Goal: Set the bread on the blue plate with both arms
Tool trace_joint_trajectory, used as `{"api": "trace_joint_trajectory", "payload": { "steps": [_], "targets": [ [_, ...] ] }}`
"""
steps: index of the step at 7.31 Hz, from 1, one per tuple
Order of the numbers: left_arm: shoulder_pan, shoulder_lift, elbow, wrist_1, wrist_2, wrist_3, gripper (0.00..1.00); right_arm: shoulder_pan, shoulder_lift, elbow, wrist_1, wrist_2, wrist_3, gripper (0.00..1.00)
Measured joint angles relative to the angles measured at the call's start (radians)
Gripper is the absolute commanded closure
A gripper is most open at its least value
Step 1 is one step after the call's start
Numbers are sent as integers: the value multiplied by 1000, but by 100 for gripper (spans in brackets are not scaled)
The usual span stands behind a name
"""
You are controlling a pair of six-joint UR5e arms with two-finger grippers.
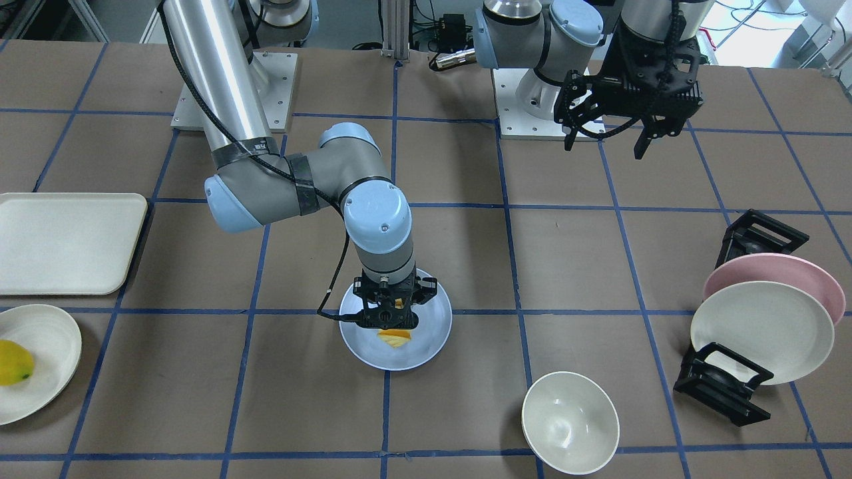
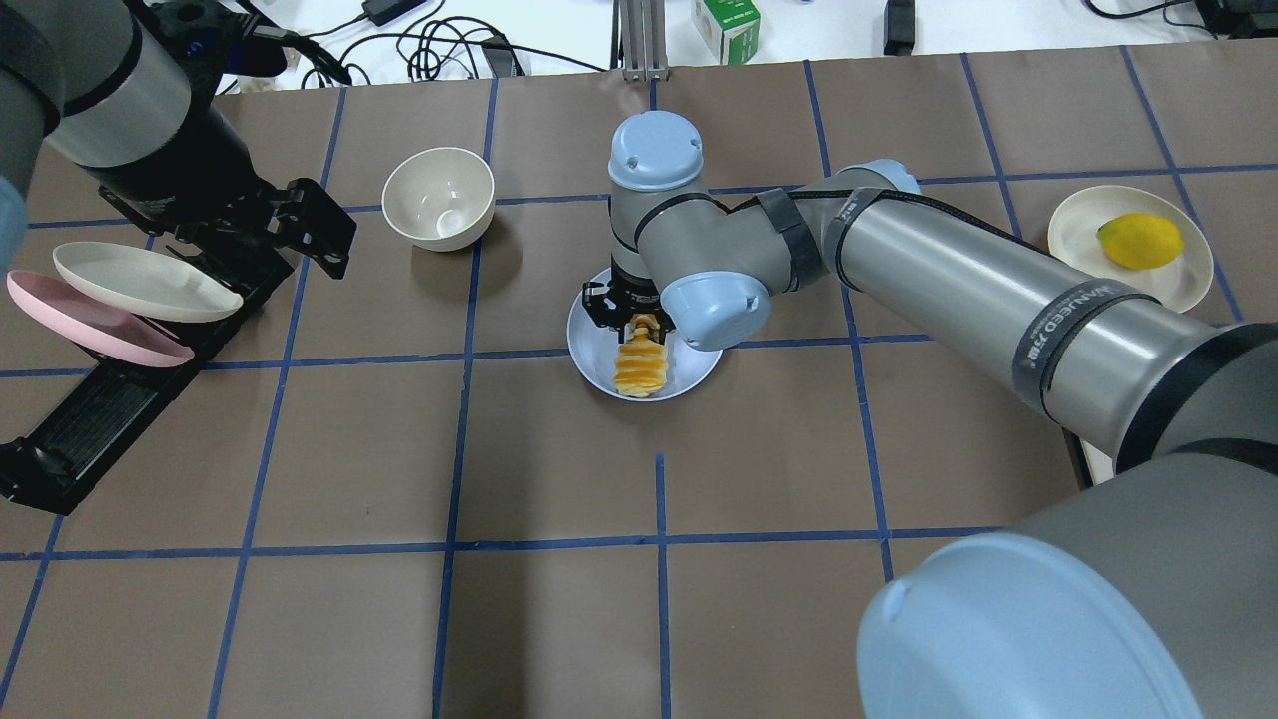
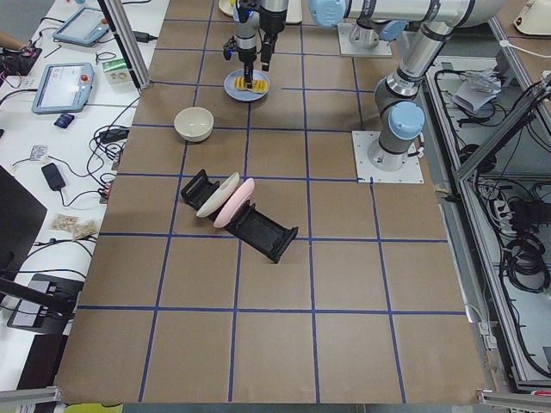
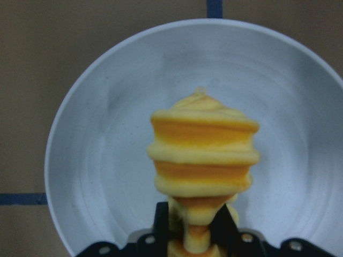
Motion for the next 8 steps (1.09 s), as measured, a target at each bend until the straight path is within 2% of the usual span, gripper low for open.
{"api": "trace_joint_trajectory", "payload": {
  "steps": [3,5,8],
  "targets": [
    [-9,-113,153,-50,-32,2,0,-7,-26,-11,6,-4,-7,0],
    [-47,-136,169,-53,-26,4,0,-43,-97,-7,39,-7,-23,0],
    [-62,-125,161,-55,-18,-22,0,-257,-291,-3,275,-26,-239,0]
  ]
}}
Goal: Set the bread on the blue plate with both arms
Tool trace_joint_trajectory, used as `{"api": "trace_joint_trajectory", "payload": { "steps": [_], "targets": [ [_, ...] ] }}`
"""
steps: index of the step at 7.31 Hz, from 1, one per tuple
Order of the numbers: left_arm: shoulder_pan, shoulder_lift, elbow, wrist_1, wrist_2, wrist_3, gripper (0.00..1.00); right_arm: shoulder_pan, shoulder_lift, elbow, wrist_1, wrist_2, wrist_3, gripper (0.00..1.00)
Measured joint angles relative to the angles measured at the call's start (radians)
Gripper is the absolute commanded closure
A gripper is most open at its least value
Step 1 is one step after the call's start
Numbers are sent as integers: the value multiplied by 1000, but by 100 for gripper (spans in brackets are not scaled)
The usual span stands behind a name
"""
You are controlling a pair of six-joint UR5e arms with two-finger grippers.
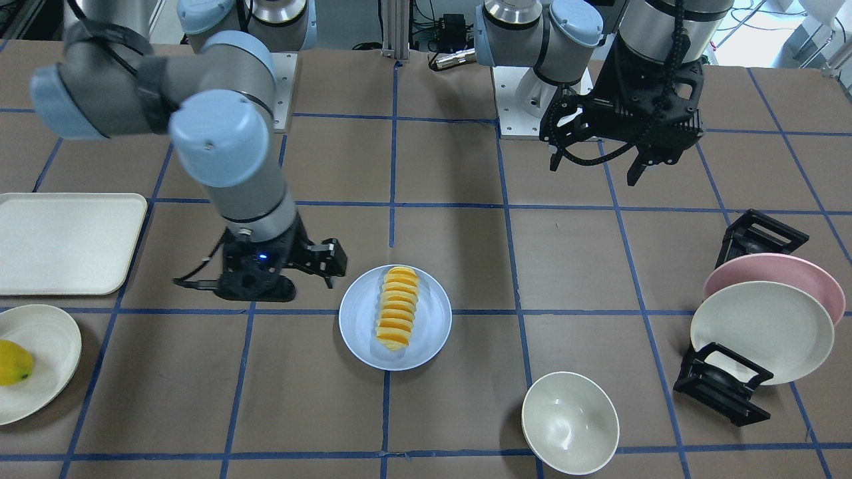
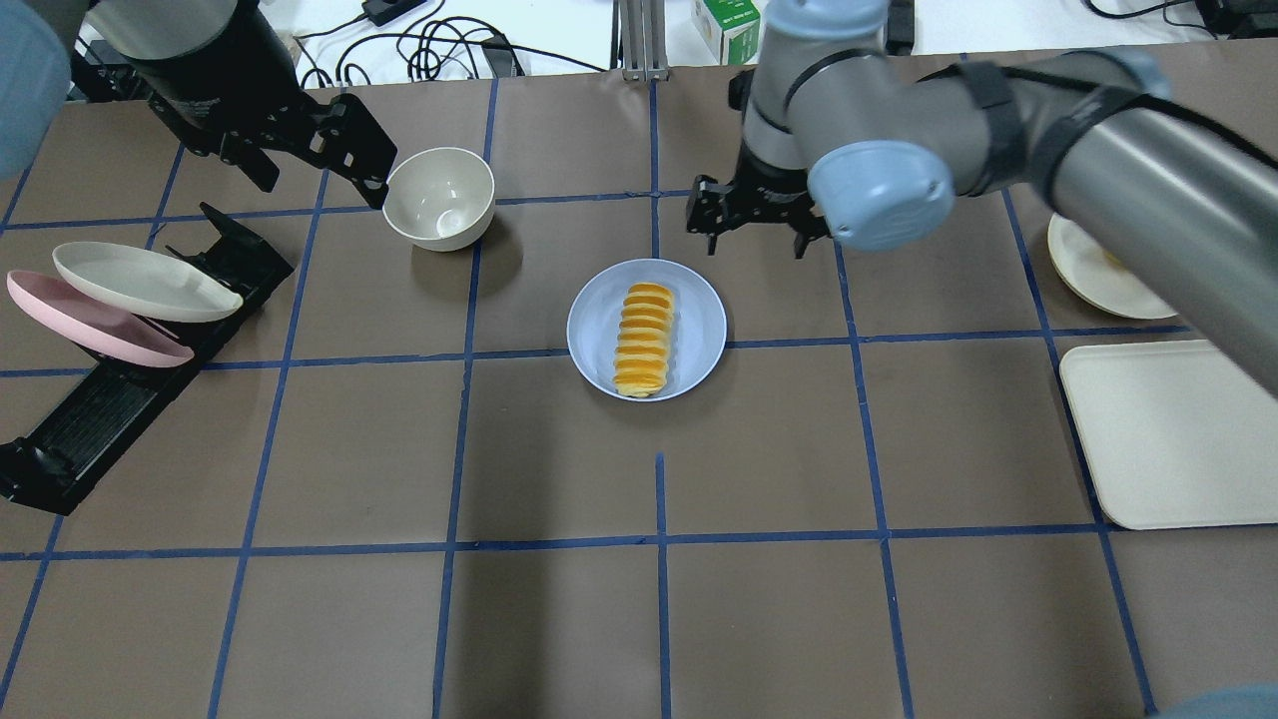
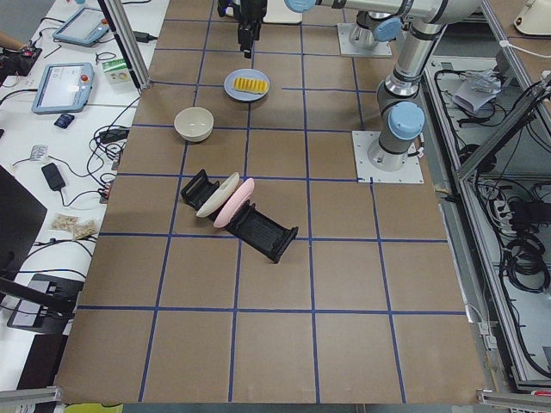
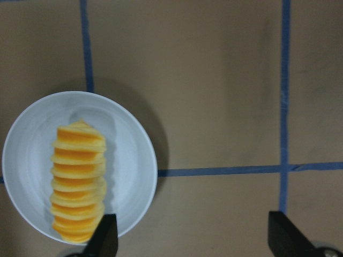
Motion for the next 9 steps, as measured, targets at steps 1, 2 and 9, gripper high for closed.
{"api": "trace_joint_trajectory", "payload": {
  "steps": [1,2,9],
  "targets": [
    [-1,-2,-1,1,-2,-37,0,-76,-64,0,85,-3,-67,0],
    [-1,-3,0,1,-3,-56,0,-134,-121,-2,151,-20,-122,0],
    [-3,-3,2,1,5,-71,0,-156,-263,3,218,-88,-152,0]
  ]
}}
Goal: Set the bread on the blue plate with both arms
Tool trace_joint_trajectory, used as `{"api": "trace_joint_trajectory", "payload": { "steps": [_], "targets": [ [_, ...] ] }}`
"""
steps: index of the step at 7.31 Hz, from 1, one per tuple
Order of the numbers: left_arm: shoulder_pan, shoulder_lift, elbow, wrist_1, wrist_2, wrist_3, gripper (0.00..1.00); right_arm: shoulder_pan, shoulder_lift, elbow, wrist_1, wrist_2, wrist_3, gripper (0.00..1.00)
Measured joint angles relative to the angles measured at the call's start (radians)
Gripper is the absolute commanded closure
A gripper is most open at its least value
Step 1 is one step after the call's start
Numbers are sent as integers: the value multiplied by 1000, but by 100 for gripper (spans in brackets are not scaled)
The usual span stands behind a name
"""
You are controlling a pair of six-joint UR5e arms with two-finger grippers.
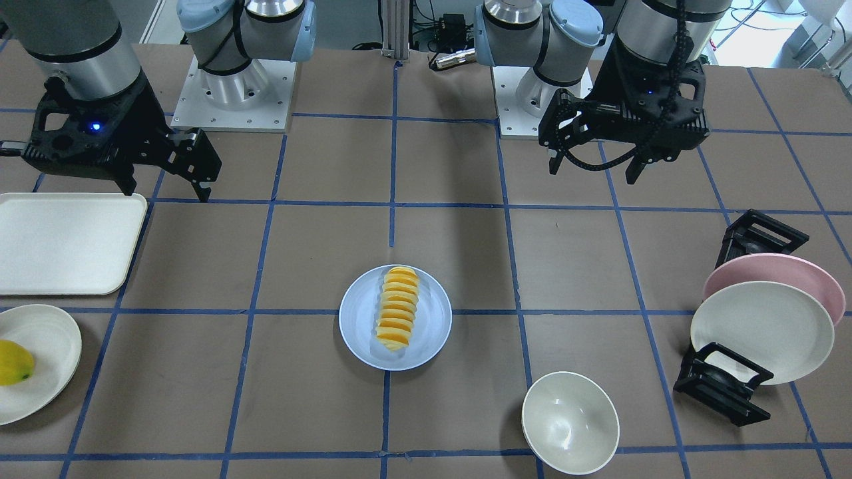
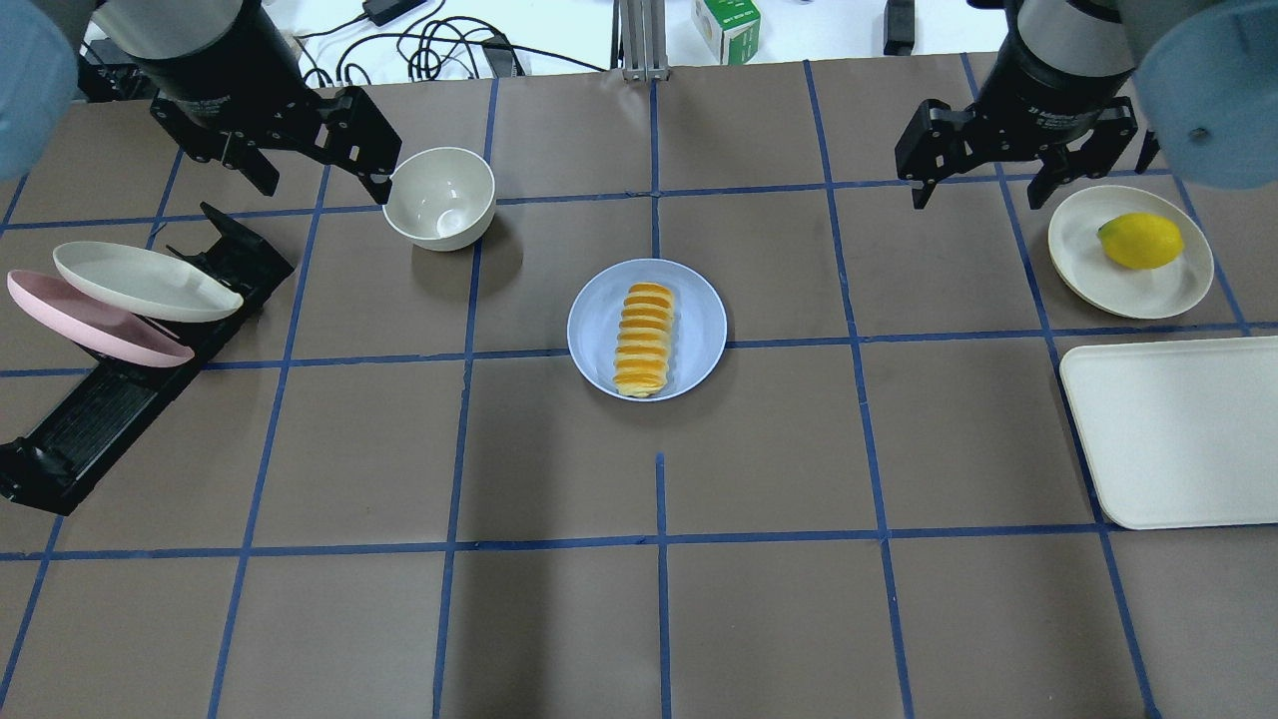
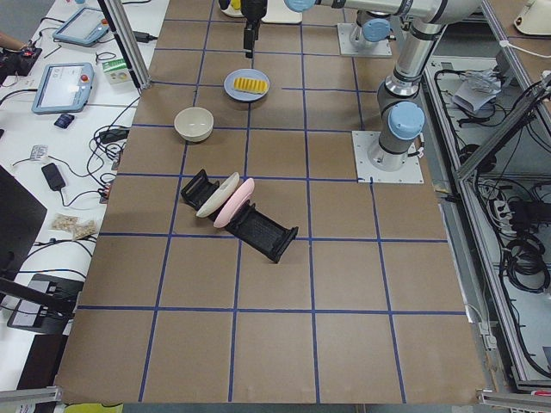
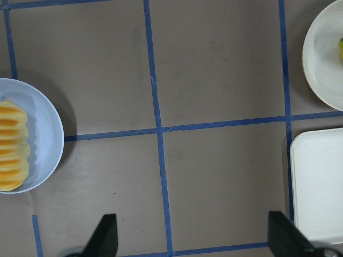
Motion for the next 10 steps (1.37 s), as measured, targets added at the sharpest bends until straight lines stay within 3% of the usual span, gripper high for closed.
{"api": "trace_joint_trajectory", "payload": {
  "steps": [10],
  "targets": [
    [-2,0,-3,0,1,-3,0,16,-26,4,37,25,-15,0]
  ]
}}
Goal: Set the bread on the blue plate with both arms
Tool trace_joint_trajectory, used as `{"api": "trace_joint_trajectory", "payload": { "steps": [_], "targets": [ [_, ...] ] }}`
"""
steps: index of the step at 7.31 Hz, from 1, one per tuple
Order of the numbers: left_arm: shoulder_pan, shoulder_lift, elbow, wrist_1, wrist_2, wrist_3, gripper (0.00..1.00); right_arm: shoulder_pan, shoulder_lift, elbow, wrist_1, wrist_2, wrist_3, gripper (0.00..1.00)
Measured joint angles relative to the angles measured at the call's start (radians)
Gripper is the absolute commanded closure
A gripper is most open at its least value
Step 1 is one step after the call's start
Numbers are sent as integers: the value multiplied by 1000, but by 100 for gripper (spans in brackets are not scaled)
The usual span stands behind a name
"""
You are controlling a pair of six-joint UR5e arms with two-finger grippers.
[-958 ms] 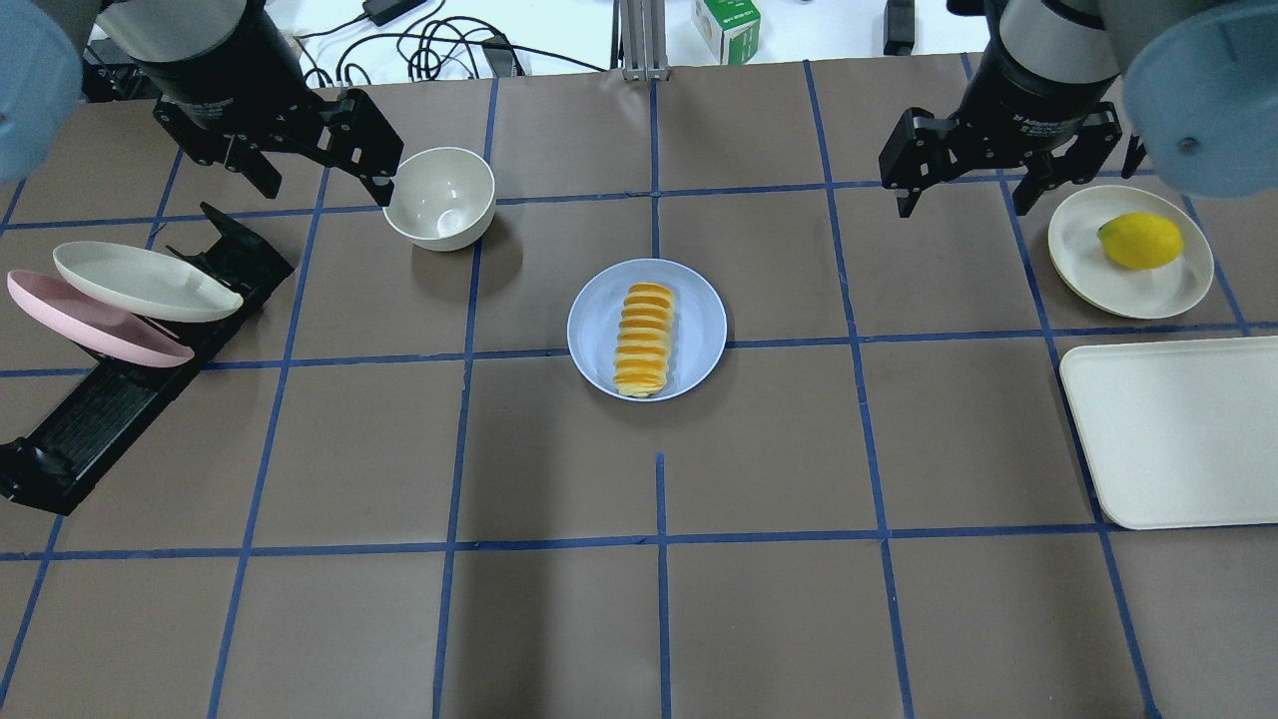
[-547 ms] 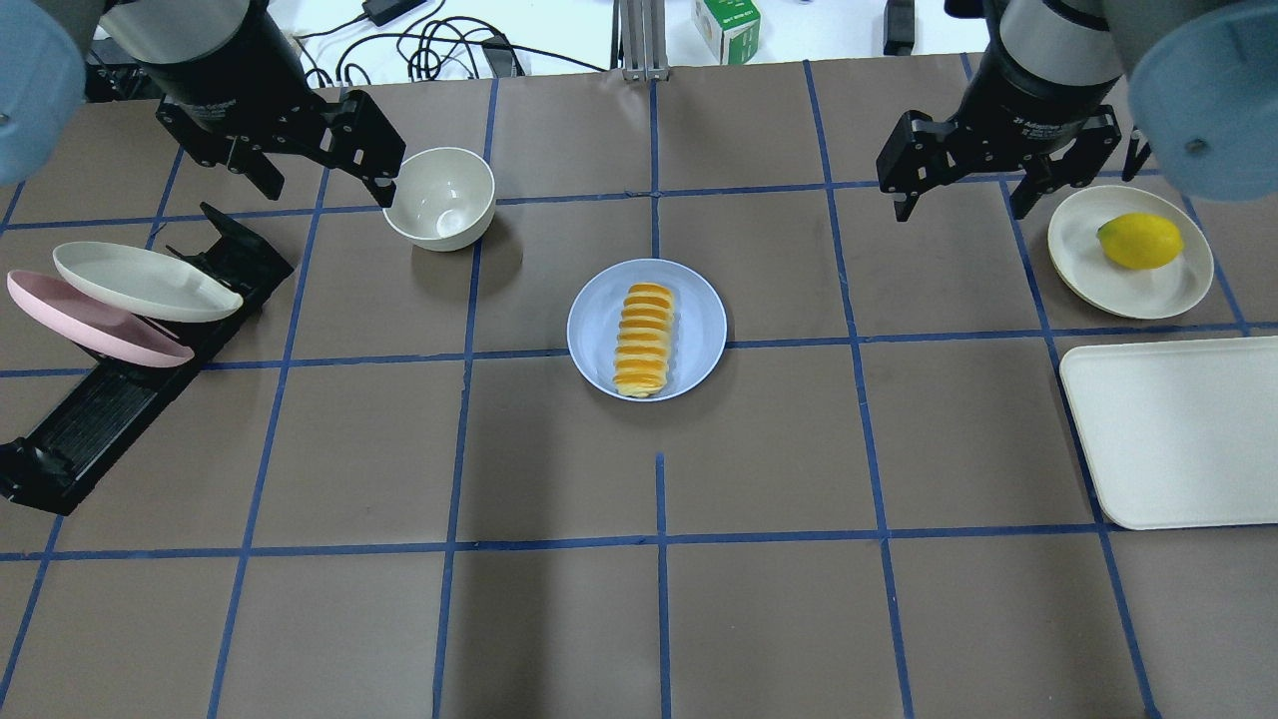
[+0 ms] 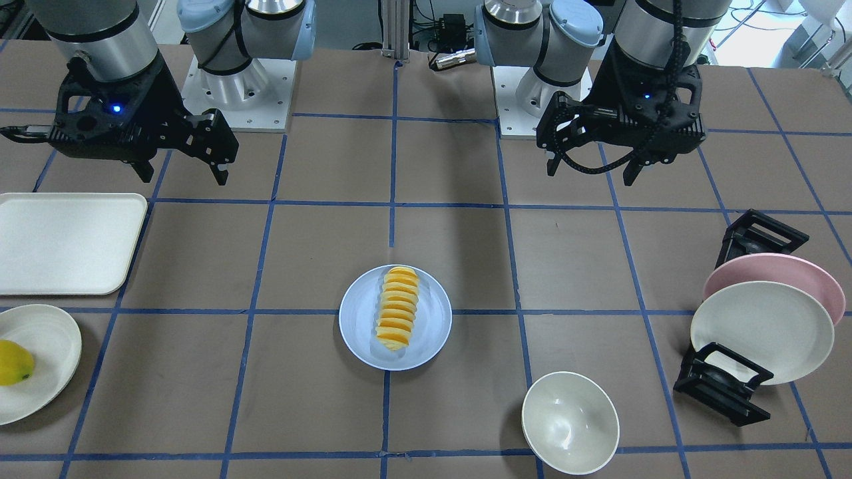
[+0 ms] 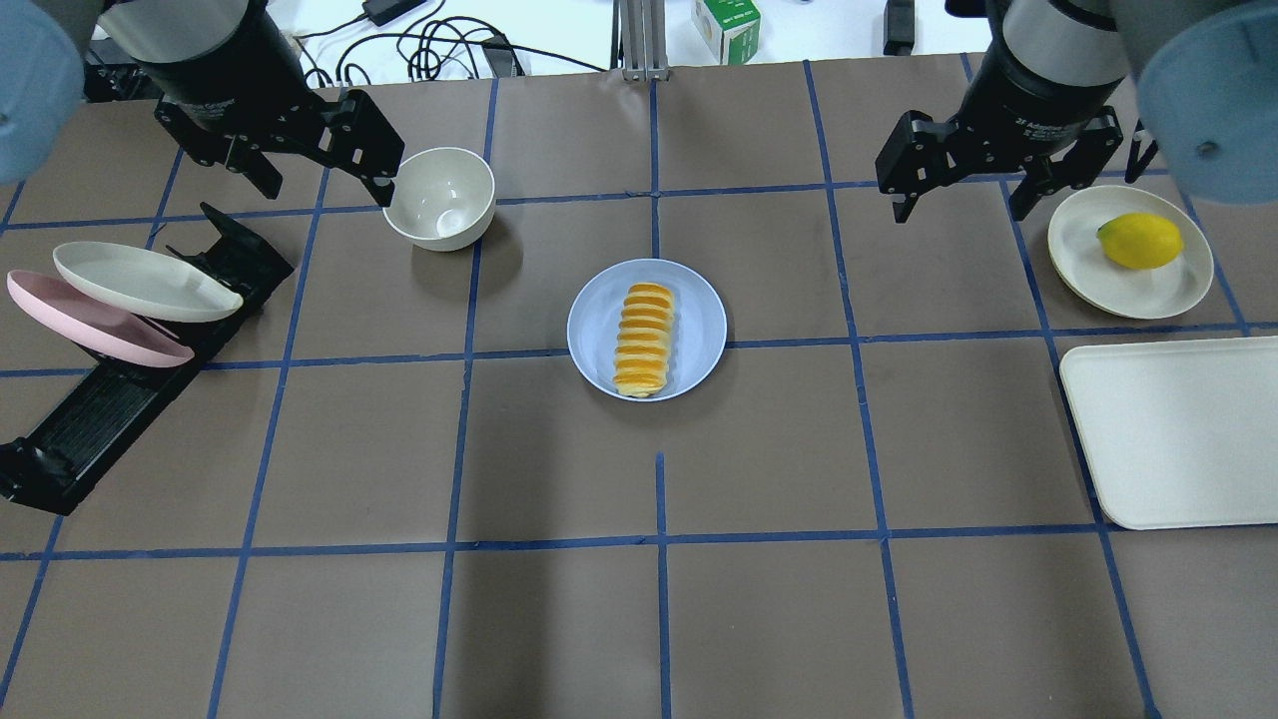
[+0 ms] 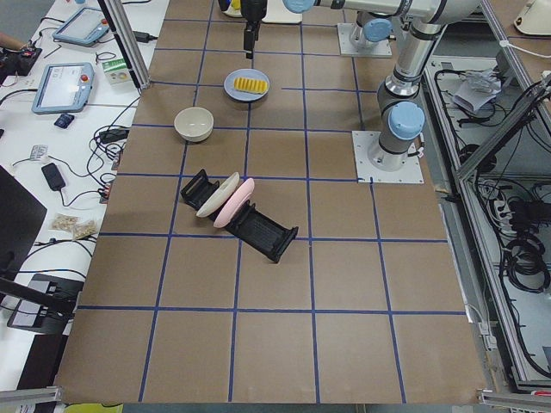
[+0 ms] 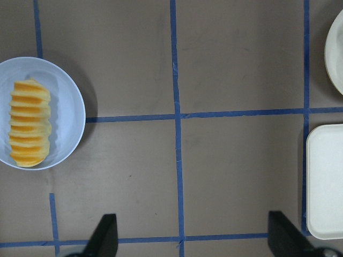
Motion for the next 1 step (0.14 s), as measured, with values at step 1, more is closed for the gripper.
{"api": "trace_joint_trajectory", "payload": {
  "steps": [1],
  "targets": [
    [0,0,0,0,2,0,0,0,0,0,0,-1,0,0]
  ]
}}
